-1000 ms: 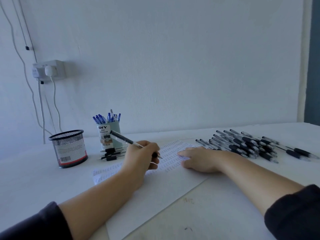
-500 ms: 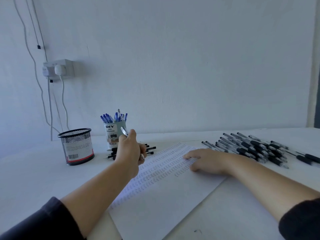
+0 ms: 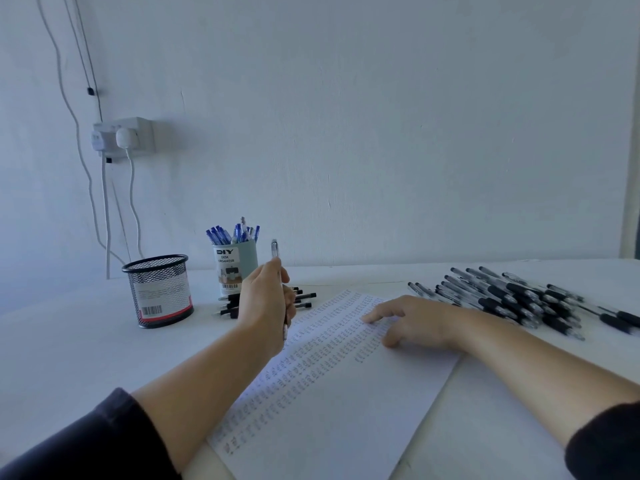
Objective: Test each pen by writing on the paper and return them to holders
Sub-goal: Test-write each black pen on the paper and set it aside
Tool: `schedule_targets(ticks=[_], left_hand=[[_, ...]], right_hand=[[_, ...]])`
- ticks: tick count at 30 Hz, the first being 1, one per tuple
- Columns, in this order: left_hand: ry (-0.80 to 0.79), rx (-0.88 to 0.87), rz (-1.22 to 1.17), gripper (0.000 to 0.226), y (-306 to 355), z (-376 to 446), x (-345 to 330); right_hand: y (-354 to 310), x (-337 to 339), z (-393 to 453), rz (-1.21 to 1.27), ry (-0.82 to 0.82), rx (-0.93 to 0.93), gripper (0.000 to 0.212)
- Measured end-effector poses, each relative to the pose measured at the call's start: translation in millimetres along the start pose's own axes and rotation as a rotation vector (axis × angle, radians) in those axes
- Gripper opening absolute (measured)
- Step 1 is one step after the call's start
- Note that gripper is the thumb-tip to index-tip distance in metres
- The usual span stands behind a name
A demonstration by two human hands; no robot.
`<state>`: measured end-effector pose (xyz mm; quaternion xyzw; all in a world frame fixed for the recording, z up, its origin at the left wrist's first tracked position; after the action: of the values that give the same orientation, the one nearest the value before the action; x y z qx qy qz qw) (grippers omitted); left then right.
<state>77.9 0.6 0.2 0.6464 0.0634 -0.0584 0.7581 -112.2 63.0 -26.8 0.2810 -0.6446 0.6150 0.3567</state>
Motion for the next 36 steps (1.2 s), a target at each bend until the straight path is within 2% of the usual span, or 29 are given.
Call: schedule_targets(ticks=[9, 13, 19, 23, 26, 29, 32, 34, 36], left_hand=[[0.039, -0.038, 0.048, 0.030, -3.4, 3.8, 0.3], [-0.040, -0.018, 0.062, 0.014, -5.7, 2.7, -4.4], [-0.155, 0.031, -0.013, 0.023, -10.1, -3.0, -15.4], [-0.227, 0.034, -0.055, 0.023, -9.7, -3.1, -20.8], [-0.271, 0.046, -0.052, 0.021, -11.1, -4.1, -23.8], [-0.290, 0.073, 0.048, 0.027, -14.6, -3.4, -23.6], [-0.284, 0.132, 0.124, 0.031, -18.7, -1.2, -21.1], [-0.283, 0.136, 0.171, 0.028, -19.2, -0.3, -21.1], [-0.295, 0.130, 0.213, 0.022, -19.6, -0.3, -21.9]], right_hand=[[-4.0, 0.2, 1.0, -0.046, 0.041, 0.035, 0.040], [-11.6, 2.1, 0.9, -0.023, 0.114, 0.115, 0.033], [-20.7, 8.1, -0.4, 0.095, 0.265, 0.200, 0.029], [-23.8, 7.3, 0.1, 0.088, 0.283, 0.268, 0.011], [-24.8, 7.7, -1.3, 0.021, 0.285, 0.271, 0.015], [-19.6, 20.6, -5.1, -0.095, 0.386, 0.199, 0.018], [4.2, 47.1, -11.5, -0.405, 0.569, -0.039, 0.029], [23.4, 61.5, -18.1, -0.490, 0.607, -0.207, 0.030], [35.8, 68.7, -25.3, -0.466, 0.590, -0.313, 0.024]])
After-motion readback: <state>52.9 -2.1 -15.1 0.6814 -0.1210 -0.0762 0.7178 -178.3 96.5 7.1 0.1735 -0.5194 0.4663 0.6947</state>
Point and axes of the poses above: each hand's wrist, its own z-axis towards the middle knuckle, its own x-axis out of the back of the hand, y = z × x, the point moved 5 cm from there along z, towards the middle knuckle, and after that the axes turned 4 degrees about y, right-handed, at the moved point
